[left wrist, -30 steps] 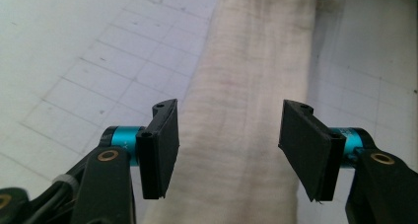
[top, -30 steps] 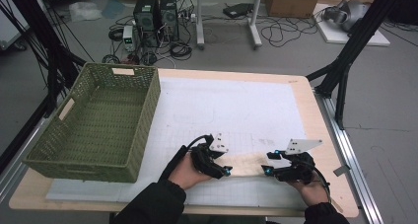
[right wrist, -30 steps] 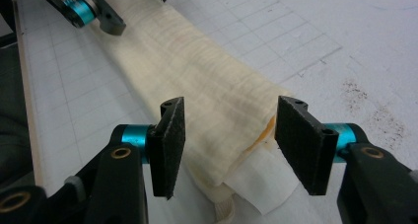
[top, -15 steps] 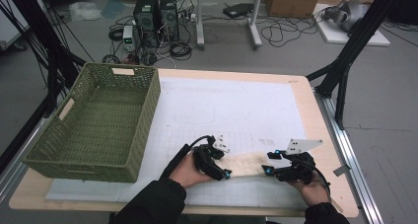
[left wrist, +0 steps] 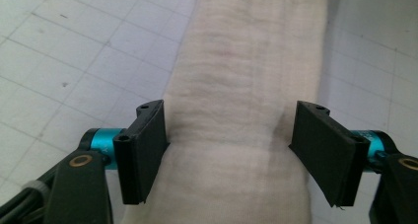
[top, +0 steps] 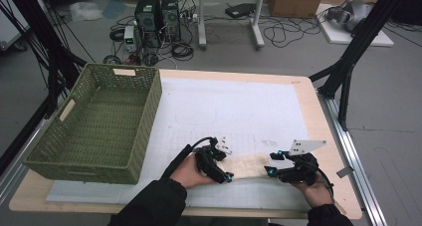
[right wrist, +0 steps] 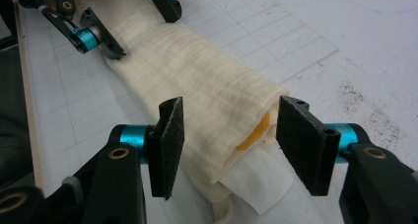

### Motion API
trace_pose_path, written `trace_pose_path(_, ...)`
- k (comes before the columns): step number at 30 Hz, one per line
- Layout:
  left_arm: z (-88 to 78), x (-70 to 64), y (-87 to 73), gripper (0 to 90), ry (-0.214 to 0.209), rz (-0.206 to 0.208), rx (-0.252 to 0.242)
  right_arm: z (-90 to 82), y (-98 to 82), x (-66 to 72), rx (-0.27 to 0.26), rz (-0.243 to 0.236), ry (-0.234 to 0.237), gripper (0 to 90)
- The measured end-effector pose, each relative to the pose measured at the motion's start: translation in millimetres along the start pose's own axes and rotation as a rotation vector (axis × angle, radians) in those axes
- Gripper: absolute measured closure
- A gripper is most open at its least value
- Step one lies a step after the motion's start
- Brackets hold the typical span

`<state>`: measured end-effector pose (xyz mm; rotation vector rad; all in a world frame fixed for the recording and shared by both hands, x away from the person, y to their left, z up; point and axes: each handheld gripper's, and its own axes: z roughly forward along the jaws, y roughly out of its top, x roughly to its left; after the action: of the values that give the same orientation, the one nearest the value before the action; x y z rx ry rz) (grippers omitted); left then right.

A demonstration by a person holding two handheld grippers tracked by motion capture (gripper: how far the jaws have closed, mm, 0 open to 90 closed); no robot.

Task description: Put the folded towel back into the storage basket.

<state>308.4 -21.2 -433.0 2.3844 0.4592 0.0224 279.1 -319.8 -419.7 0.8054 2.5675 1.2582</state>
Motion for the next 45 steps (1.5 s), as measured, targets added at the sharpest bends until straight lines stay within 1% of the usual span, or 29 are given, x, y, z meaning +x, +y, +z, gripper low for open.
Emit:
trace_pose_path(1,0.0,0.0,0.2,27.3,-0.005,0.003,0.003,-0.2,0.0,0.4,0.003,0.005,0.0,43.8)
trace_pose_path(2,-0.4,0.8,0.6,27.3,-0.008,0.005,0.006,0.0,0.1,0.0,0.0,0.0,0.0,43.8)
trace_pose_path(3,-0.7,1.1,0.5,27.3,-0.015,0.0,0.007,-0.2,0.2,0.0,0.001,0.0,0.0,43.7)
trace_pose_path(7,-1.2,1.1,0.1,27.6,-0.015,0.016,0.013,-1.1,0.3,0.2,0.0,0.007,-0.003,43.5)
trace_pose_path(10,-2.3,1.1,-1.0,27.4,-0.03,0.018,0.016,-1.9,0.4,0.2,-0.004,0.005,-0.006,43.4)
trace_pose_path(12,-2.3,1.6,-1.9,27.5,-0.03,0.027,0.011,-2.4,0.2,-0.1,-0.006,0.003,-0.005,43.4)
trace_pose_path(14,-1.9,0.4,-1.9,27.5,-0.019,0.039,0.016,-2.2,0.2,-0.6,-0.007,0.0,-0.009,43.2)
trace_pose_path(18,-0.3,-4.6,-2.3,30.7,0.03,0.079,0.021,-2.4,0.7,-0.4,-0.008,0.001,-0.012,42.9)
trace_pose_path(25,-0.9,-4.8,-2.9,36.7,0.054,0.072,0.014,-3.6,2.0,0.2,-0.013,-0.001,-0.017,42.6)
trace_pose_path(29,-2.5,-1.4,-2.7,43.4,0.058,0.049,0.009,-5.1,2.1,0.6,-0.014,0.006,-0.018,42.6)
trace_pose_path(31,-3.0,0.6,-2.2,49.2,0.065,0.032,0.006,-5.9,2.3,0.4,-0.018,0.006,-0.02,42.6)
trace_pose_path(33,-3.2,1.9,-2.1,53.6,0.071,0.029,0.003,-6.7,2.4,-0.2,-0.022,0.007,-0.024,42.5)
trace_pose_path(39,-3.4,0.9,-1.2,59.7,0.092,0.03,0.005,-5.3,3.6,-0.3,-0.025,0.005,-0.024,42.4)
trace_pose_path(40,-3.5,0.4,-1.0,62.8,0.1,0.036,0.002,-5.1,3.9,0.1,-0.022,0.008,-0.022,42.4)
trace_pose_path(42,-2.7,-0.3,-0.4,71.8,0.092,0.045,-0.001,-5.0,4.1,-0.1,-0.023,0.009,-0.023,42.4)
trace_pose_path(43,-3.0,-0.8,0.0,74.2,0.093,0.05,0.006,-5.2,4.2,-0.6,-0.028,0.006,-0.026,42.4)
trace_pose_path(45,-2.8,-0.8,0.1,76.9,0.085,0.046,0.002,-6.2,3.8,-1.5,-0.034,0.012,-0.024,42.3)
